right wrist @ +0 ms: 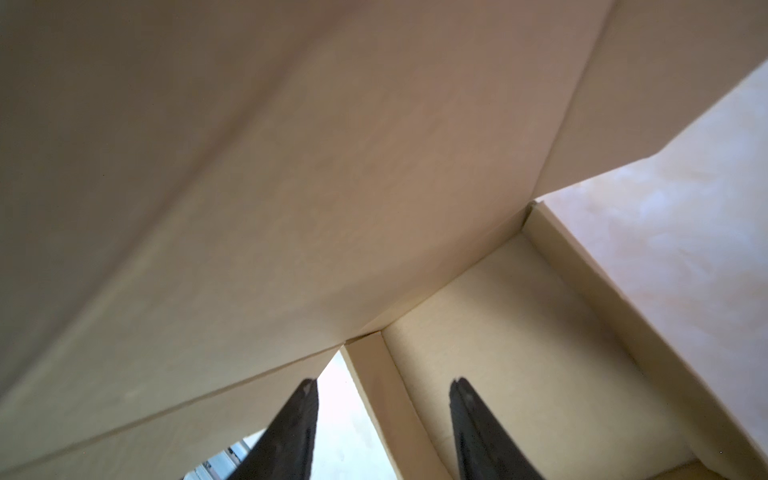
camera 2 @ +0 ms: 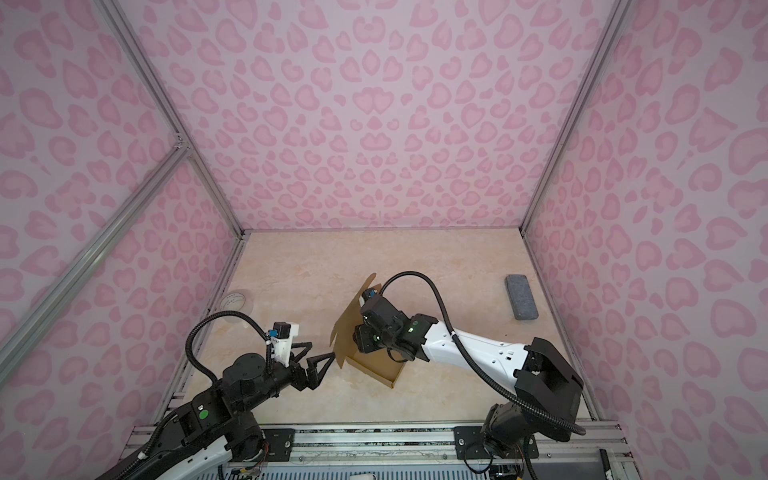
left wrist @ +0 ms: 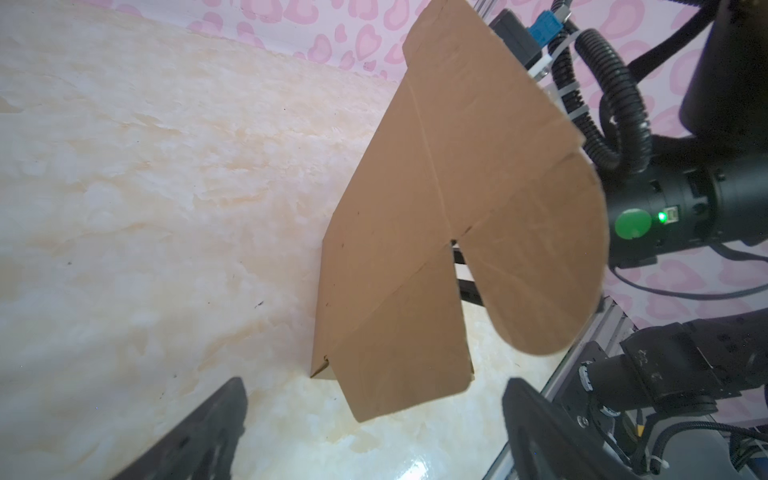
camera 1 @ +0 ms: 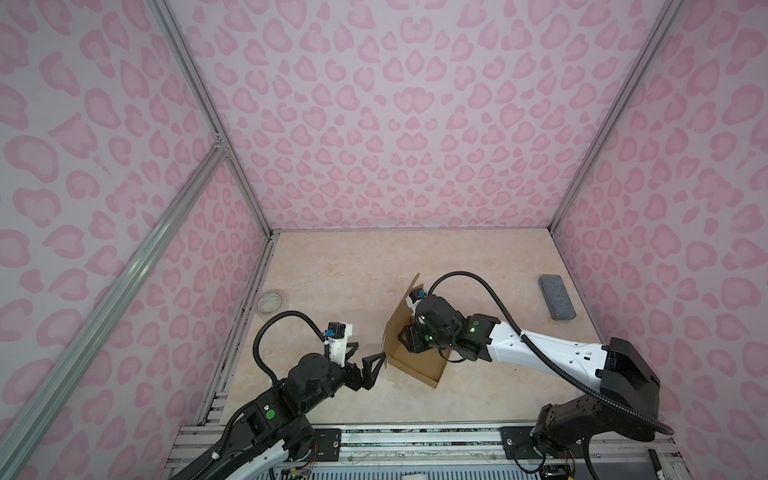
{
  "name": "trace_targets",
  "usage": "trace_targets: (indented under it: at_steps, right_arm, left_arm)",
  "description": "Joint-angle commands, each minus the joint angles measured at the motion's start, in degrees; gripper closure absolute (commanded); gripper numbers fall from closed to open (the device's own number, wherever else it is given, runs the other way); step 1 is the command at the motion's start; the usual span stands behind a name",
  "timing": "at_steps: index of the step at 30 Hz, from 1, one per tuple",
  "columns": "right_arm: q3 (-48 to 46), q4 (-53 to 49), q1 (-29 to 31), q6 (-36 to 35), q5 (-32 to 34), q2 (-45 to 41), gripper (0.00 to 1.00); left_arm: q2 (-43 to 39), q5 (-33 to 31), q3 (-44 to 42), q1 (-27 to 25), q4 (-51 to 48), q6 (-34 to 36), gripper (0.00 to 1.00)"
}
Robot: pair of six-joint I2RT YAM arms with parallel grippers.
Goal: Fold the paper box
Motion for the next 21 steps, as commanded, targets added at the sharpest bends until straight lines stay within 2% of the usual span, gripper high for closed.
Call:
trace_targets:
  at_steps: [1,5,12,18,20,21]
  right_arm:
    - [0.55,1.83,-0.41,-0.30,-0.98,0.77,0.46]
    - [0.86,1.94,-0.63,-0.31,-1.25,0.96,0.46]
    - [1.20,1.75,-0.73,-0.54,-0.99,0.75,0.46]
    - [1.22,2.05,-0.73,-0.31,-0.90,0.78,0.46]
    - [1.16,1.96,-0.74,-0.33,-0.73,0.71,0.46]
    - [1.25,1.98,-0.78,-0.31,-0.71,0.61,0.46]
  left_arm:
    - [-0.02,0.10,0.42,-0.22,-0.03,1.32,0.01]
    - [4.24,1.44,0.94,-0.39,3.15,1.71,0.02]
    - [10.12,2.37,3.76,-1.28,5.18,3.21,0.22]
    - [12.52,3.57,4.60,-1.46,6.68,1.94,0.56]
    - [13.09,3.98,4.93,-1.54,6.84,2.06,0.63]
    - [13.38,3.80,5.12,-1.54,6.54,2.16,0.69]
